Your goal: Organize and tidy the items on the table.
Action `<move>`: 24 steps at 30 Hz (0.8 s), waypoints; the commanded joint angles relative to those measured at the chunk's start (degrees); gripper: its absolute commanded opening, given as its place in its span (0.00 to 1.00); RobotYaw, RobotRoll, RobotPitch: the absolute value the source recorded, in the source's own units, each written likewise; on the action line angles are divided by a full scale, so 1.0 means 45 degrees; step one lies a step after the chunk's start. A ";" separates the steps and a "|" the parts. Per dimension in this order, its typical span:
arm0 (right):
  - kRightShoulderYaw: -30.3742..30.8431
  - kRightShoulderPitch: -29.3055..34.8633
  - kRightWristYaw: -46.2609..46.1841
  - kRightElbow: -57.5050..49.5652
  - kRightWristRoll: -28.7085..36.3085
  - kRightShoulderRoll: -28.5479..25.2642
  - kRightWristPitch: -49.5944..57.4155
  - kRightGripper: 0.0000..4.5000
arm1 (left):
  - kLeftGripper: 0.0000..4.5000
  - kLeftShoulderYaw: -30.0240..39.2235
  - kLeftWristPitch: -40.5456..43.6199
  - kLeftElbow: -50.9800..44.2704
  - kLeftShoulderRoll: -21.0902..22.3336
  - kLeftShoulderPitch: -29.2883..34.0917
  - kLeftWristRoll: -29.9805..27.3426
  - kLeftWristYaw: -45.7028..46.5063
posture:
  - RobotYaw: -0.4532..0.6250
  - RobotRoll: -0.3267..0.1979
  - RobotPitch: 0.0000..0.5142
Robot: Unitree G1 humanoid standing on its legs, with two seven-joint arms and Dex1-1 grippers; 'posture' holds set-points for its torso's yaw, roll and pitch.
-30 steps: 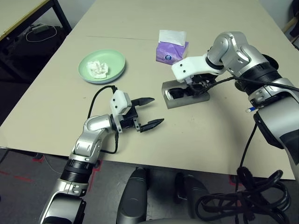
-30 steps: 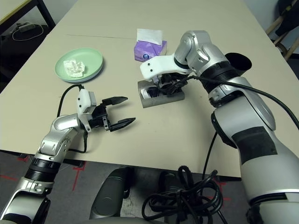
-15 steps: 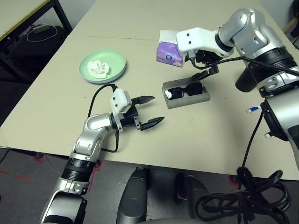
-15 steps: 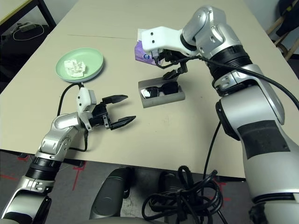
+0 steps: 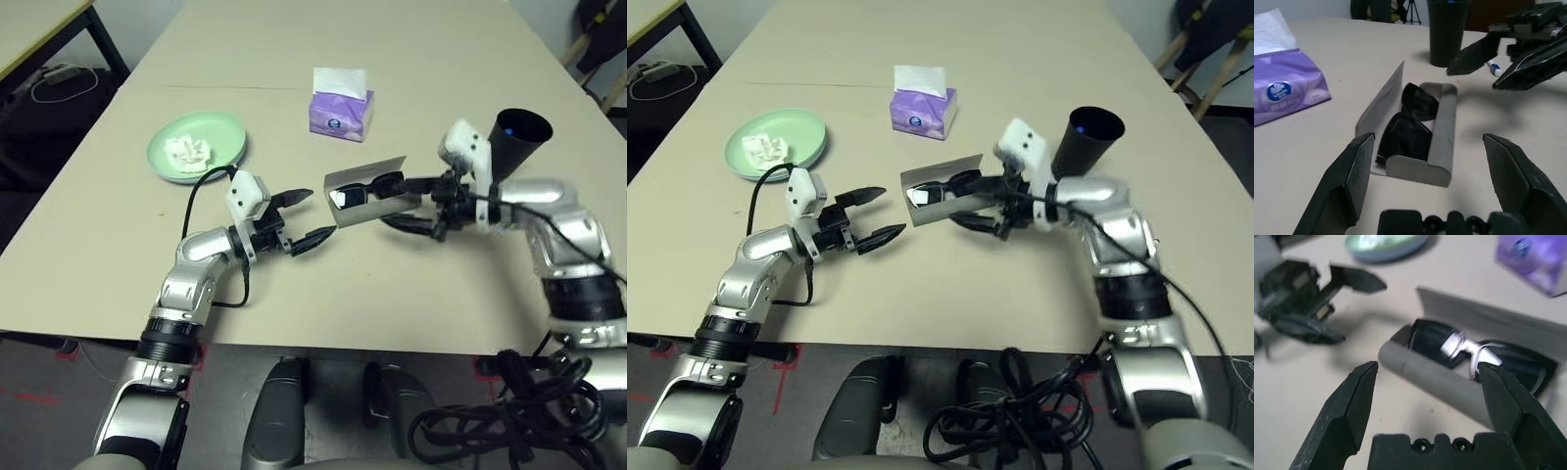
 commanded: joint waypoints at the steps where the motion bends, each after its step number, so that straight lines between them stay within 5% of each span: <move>1: -0.0803 0.1570 -0.1240 0.0062 0.0582 0.0792 -0.3072 0.99 | 1.00 0.0062 -0.0758 0.0974 0.0179 -0.0285 0.0304 -0.0225 | 0.52 0.62 0.29; 6: -0.1103 0.3361 -0.2461 0.0627 0.0538 0.1258 -0.6811 0.99 | 1.00 0.0150 -0.1368 0.2538 0.0446 -0.1031 0.0309 -0.0949 | 0.52 0.62 0.30; 12: -0.1175 0.4235 -0.2400 0.0587 0.1571 0.0600 -0.7277 0.99 | 1.00 0.0349 -0.2605 0.4979 0.0577 -0.1847 0.0568 -0.1373 | 0.51 0.62 0.28; 15: -0.1169 0.4839 -0.1943 0.0602 0.1824 -0.0276 -0.7275 1.00 | 0.86 0.0458 -0.3372 0.6280 0.0398 -0.2481 0.0813 -0.1125 | 0.52 0.62 0.28; 24: -0.0581 0.4995 -0.2253 -0.0285 0.2400 -0.1014 -0.6394 1.00 | 0.08 0.0696 -0.4171 0.8822 0.0007 -0.3951 0.0987 -0.1310 | 0.51 0.62 0.26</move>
